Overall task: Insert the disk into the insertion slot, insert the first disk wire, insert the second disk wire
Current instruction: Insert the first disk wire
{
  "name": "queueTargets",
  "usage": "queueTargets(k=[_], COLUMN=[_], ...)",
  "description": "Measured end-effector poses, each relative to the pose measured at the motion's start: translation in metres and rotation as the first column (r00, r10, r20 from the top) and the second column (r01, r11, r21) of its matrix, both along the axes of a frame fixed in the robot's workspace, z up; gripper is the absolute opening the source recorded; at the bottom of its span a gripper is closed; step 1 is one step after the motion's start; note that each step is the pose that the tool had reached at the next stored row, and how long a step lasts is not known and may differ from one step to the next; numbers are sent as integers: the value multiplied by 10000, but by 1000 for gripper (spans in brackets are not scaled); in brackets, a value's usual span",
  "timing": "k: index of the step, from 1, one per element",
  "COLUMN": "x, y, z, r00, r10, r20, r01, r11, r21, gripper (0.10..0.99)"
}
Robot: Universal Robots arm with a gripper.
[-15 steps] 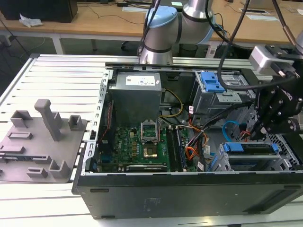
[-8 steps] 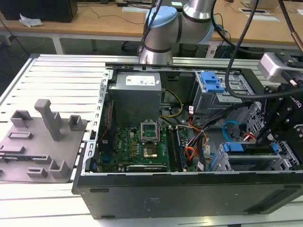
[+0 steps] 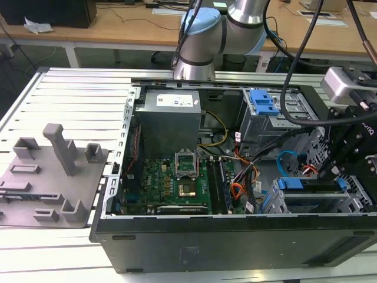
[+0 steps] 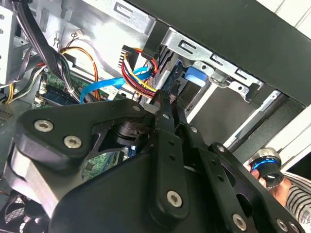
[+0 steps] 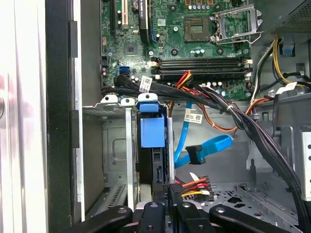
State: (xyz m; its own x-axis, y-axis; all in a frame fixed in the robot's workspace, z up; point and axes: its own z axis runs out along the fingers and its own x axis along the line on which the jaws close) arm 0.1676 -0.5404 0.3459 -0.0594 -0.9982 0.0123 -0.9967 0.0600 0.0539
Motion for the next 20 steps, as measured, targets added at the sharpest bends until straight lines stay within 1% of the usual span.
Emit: queueTargets(k=[5,11,14,16,20], x=[-4,-9,-9,-9,-8], y=[-3,-33,-34,-46,-49], z=[-5,-5,24,14,-7], r00=[10000,10000,10000,10000,10000], r10=[6,53,71,81,84], r20=[0,0,1,1,0], r01=[-6,-53,-71,-81,-84], r11=[10000,10000,10000,10000,10000], r21=[2,1,3,4,3], gripper=[161,161,161,161,161])
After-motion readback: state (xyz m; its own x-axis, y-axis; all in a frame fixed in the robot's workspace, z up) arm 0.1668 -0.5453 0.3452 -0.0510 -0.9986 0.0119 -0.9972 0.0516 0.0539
